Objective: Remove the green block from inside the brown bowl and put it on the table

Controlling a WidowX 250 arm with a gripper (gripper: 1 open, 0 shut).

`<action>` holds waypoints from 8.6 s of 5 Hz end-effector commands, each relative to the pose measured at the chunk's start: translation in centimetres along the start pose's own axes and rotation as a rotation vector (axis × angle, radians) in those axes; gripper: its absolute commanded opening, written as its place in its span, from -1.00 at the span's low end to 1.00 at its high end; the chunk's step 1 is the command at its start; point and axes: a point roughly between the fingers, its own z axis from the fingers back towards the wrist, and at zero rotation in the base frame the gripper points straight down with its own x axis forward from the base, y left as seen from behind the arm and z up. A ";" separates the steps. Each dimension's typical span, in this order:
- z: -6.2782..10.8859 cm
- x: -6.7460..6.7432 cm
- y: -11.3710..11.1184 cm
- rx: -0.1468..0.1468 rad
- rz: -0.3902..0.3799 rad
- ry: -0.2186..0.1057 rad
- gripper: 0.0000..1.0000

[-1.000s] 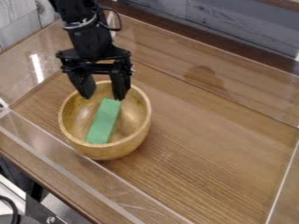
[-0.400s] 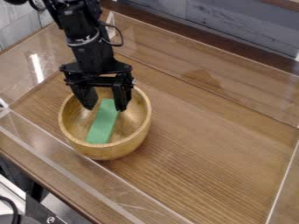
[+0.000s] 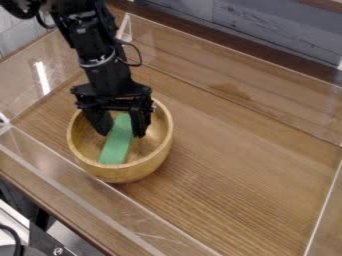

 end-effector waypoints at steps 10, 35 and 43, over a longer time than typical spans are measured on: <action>0.3 -1.0 -2.2 -0.019 -0.026 0.015 -1.00; -0.8 -6.7 -17.3 -0.113 -0.272 0.011 1.00; 5.6 -1.4 -20.0 -0.164 -0.259 -0.106 1.00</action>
